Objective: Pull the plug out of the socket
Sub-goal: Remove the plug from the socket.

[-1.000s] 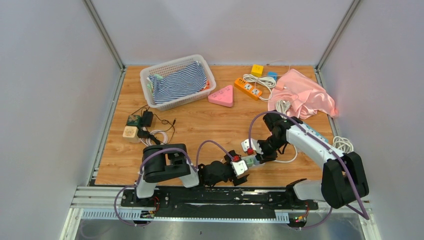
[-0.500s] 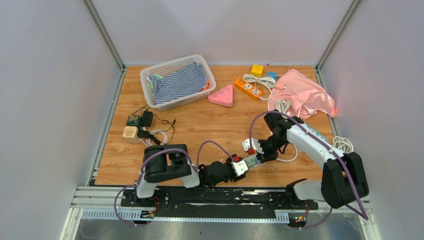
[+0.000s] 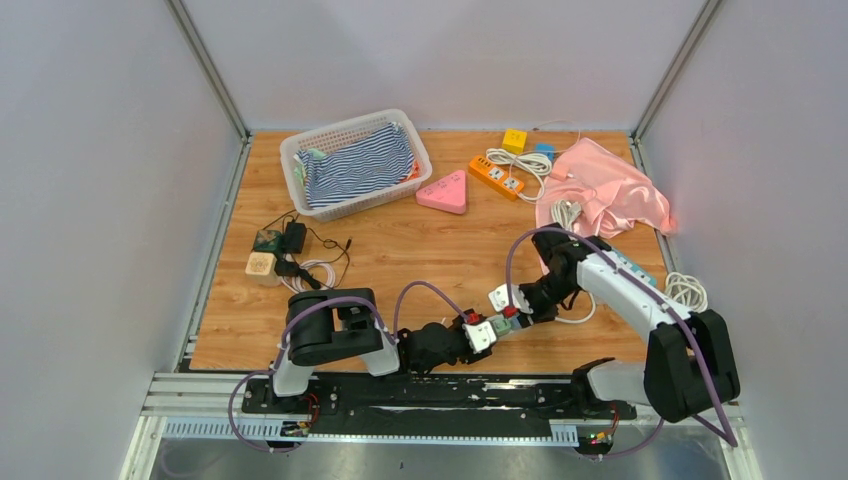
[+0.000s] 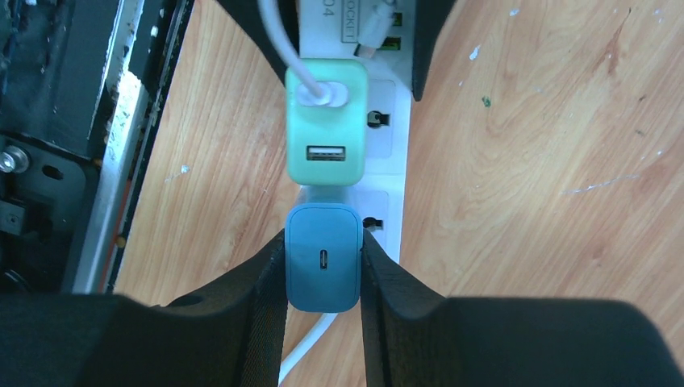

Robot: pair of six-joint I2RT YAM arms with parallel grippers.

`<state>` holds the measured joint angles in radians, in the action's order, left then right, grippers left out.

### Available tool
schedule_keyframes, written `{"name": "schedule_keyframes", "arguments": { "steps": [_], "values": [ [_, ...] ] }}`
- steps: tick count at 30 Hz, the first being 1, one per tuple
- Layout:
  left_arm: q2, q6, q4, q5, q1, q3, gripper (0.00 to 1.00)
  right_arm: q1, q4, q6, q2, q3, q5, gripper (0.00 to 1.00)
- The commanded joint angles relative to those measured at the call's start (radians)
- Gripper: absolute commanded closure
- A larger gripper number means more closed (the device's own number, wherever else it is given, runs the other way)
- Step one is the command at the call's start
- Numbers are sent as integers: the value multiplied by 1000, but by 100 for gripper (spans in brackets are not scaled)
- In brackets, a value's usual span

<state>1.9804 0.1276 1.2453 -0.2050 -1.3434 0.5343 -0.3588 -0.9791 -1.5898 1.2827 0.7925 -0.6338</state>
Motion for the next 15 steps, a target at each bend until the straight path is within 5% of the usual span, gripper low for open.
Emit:
{"name": "schedule_keyframes", "arguments": {
  "steps": [1,7,15],
  "values": [
    [26,1,-77,57,-5,23,100,3,-84,-150,-24,-90,-59,100],
    [30,4,-84,65,-5,25,100,7,30,111,27,-37,-12,100],
    [34,-102,-11,142,40,-3,100,14,50,87,13,-72,6,100]
  ]
}}
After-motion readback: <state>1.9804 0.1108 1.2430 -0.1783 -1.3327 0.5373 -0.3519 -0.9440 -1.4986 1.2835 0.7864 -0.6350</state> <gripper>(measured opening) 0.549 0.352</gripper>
